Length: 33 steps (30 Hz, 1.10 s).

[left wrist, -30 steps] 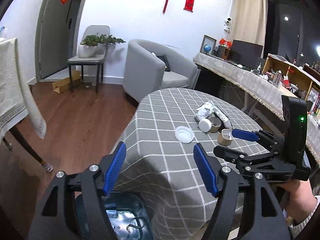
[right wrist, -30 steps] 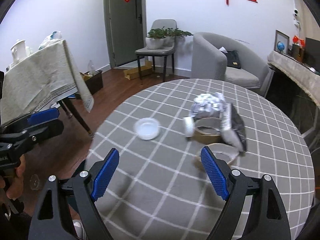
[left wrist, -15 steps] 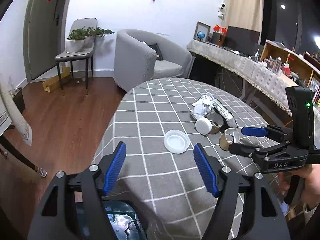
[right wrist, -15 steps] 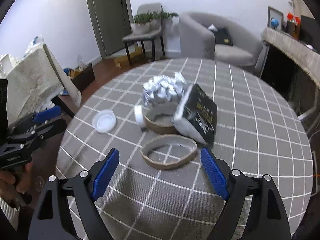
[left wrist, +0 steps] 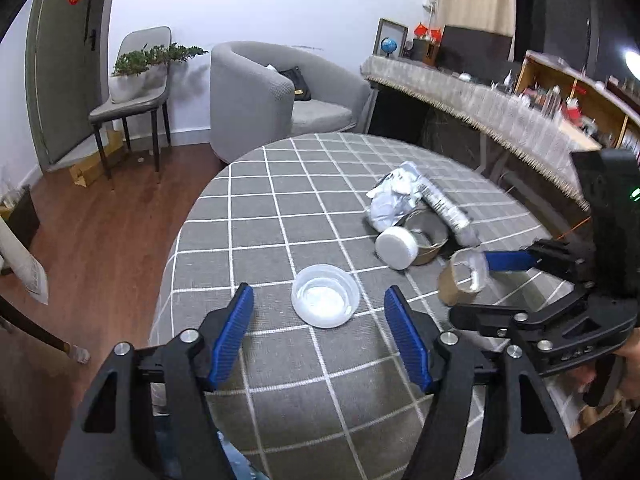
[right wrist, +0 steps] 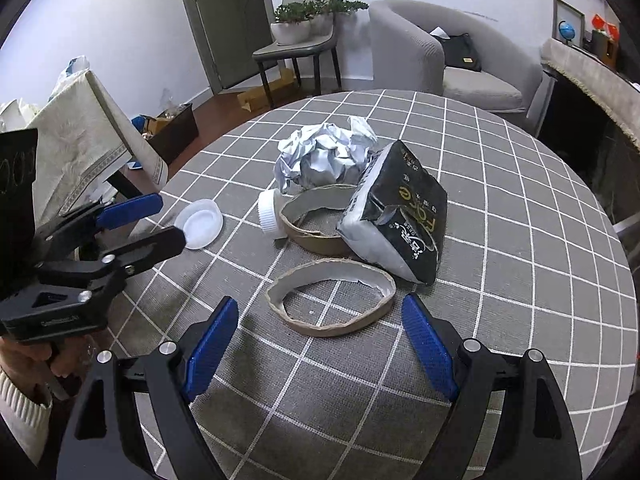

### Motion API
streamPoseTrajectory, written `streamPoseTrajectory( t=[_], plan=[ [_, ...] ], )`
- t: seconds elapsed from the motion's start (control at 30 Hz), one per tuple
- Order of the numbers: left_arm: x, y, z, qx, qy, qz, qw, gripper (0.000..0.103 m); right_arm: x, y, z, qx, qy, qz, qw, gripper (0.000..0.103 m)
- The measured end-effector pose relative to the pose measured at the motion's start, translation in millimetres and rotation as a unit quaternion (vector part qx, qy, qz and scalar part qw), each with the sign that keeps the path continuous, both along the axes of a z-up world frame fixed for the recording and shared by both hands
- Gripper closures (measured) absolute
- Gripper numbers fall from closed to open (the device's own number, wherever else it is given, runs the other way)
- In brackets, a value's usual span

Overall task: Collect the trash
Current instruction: 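Close the left tool on the white plastic lid while the right tool grasps the cardboard ring, then carry the lid and cardboard ring with both tools over the teal bin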

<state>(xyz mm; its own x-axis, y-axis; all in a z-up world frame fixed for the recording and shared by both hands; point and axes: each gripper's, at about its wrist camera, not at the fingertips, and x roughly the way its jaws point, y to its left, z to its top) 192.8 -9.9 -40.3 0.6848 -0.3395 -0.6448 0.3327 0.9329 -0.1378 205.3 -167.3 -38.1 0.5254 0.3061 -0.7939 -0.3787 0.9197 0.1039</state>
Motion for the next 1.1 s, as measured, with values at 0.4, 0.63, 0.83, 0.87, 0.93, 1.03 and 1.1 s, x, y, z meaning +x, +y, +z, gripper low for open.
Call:
streamPoseTrajectory(
  t=[0.4,0.63,0.83,0.87,0.93,1.03,1.1],
  plan=[
    [7.6,-12.4,-11.2,0.033,0.006,-0.008,0.9994,0.058,4.8,7.9,0.2,-0.016,-0.002,0.008,1.0,0.024],
    [4.0,-8.1,-10.0,0.026,0.003,-0.002,0.9997,0.061,4.9,15.8,-1.6,-0.042,-0.011,0.004,0.999,0.032],
    [-3.2,4.6,-2.4,0.001,-0.009,0.01,0.9999,0.061,2.9,15.8,-2.2,-0.05,-0.021,-0.007,0.999,0.041],
    [-4.4,6.7,-1.0,-0.004,-0.01,0.014,0.9998,0.061,2.1,15.4,-1.7,-0.049,-0.022,-0.01,0.999,0.041],
    [-8.5,11.7,0.6,-0.012,-0.014,0.02,0.9996,0.061,-1.1,17.3,1.7,-0.045,-0.028,-0.011,0.999,0.041],
    [-15.9,19.1,0.8,-0.017,-0.012,0.028,0.9994,0.061,-7.7,21.4,5.0,-0.04,-0.035,-0.01,0.999,0.041],
    [-23.7,25.1,1.1,-0.019,-0.012,0.034,0.9992,0.061,-11.8,24.9,5.0,-0.036,-0.036,-0.008,0.999,0.041]
  ],
)
